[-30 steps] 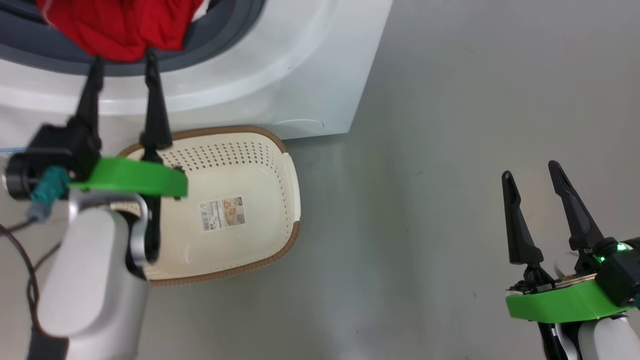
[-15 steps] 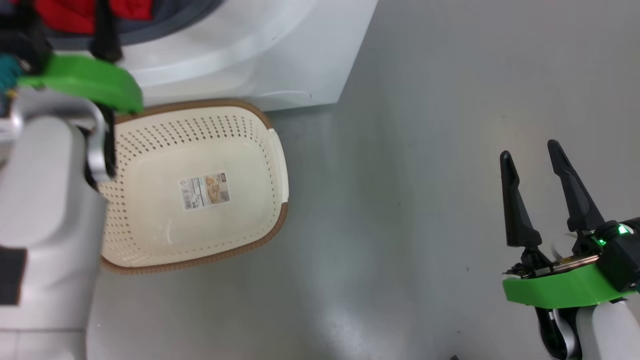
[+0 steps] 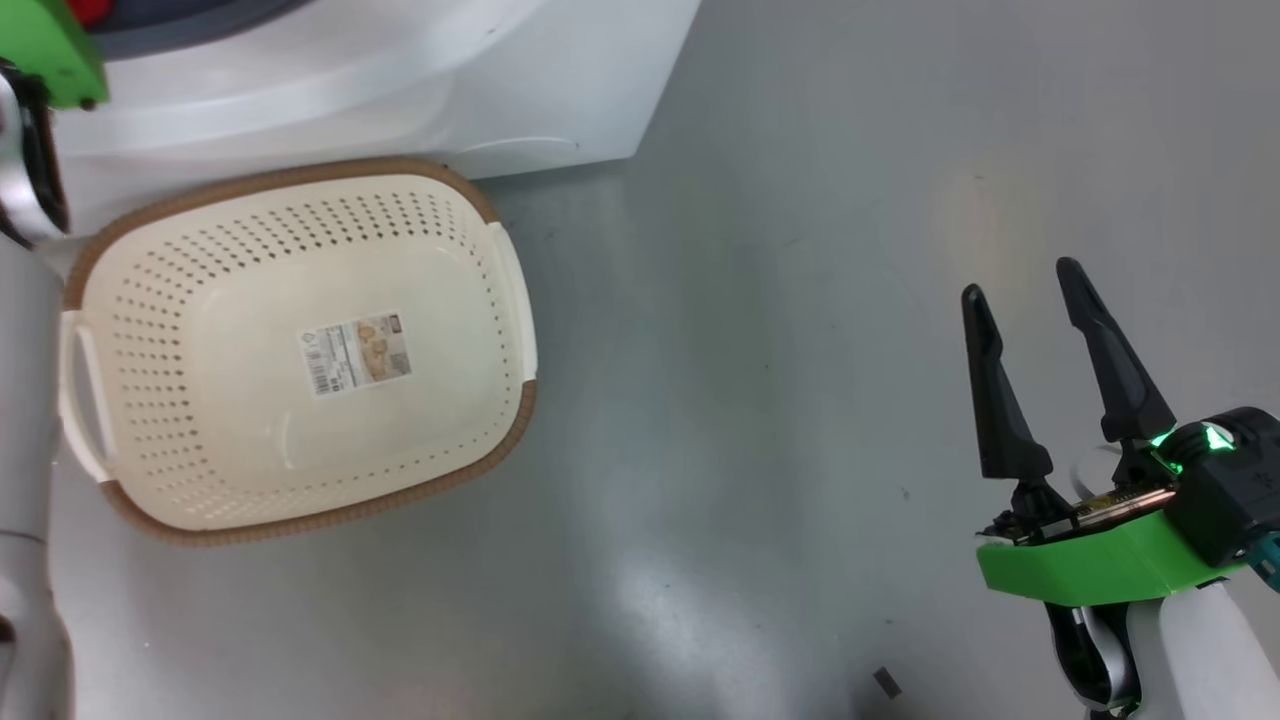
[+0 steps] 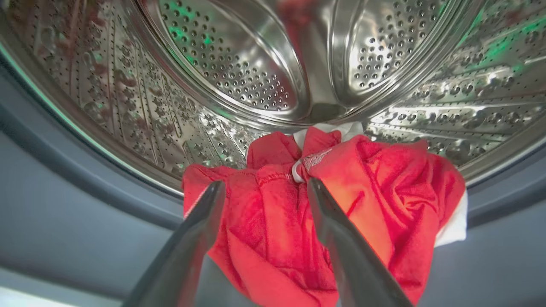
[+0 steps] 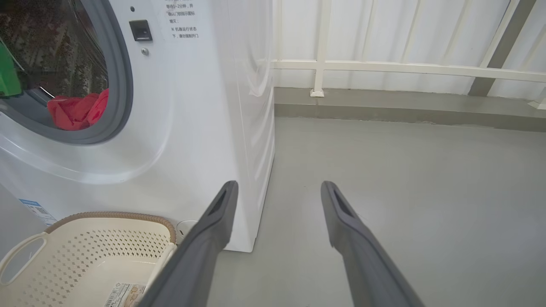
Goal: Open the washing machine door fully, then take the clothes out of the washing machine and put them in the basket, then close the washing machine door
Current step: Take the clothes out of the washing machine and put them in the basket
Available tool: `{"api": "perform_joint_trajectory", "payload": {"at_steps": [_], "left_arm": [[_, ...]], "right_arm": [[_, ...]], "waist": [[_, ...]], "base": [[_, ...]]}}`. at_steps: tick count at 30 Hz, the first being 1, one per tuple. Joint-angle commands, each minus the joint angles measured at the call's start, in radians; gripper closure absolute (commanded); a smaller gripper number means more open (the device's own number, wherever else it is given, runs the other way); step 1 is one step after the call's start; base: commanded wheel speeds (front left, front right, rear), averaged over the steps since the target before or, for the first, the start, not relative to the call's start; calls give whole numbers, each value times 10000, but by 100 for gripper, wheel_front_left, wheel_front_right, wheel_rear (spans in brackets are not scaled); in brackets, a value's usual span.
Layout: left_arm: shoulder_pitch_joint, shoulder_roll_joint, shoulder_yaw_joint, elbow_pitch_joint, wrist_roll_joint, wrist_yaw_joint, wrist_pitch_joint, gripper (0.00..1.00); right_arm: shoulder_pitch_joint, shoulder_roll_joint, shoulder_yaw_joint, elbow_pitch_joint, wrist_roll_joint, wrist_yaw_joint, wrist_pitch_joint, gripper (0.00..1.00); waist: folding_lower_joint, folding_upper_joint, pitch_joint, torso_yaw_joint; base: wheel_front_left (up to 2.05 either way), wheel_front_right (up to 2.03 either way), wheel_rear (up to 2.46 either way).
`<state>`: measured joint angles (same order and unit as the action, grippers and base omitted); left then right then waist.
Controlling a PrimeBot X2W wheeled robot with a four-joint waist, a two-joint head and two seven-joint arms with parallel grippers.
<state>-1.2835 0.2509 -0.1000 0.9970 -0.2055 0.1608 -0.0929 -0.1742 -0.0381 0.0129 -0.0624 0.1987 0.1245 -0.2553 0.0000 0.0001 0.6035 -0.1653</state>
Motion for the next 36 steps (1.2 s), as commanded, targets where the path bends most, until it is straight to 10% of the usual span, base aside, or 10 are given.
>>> {"api": "perform_joint_trajectory", "payload": {"at_steps": [1,30,34,36], "left_arm": [[-288,512,69,45,5,122,207,0],[-1248,1279,-757,2530,375,380,1327,0],[-1250,1347,-886,2607,417,374,1377,90],[-1251,1368,-906,2642,383,329,1440,100]], "right_arm": [[-143,-121,214,-258,121,62,-65,0],[-224,-121,573,-364,471,62,-65,0],[-210,-121,624,-410,494,62,-65,0],[-211,-121,633,-446,508,62,-65,0]], "waist": [[0,-1,133,-140],[0,-1,439,-810],[0,-1,454,-840],[0,-1,466,-845]], "base": [[0,0,0],[0,0,0],[0,0,0],[0,0,0]]}}
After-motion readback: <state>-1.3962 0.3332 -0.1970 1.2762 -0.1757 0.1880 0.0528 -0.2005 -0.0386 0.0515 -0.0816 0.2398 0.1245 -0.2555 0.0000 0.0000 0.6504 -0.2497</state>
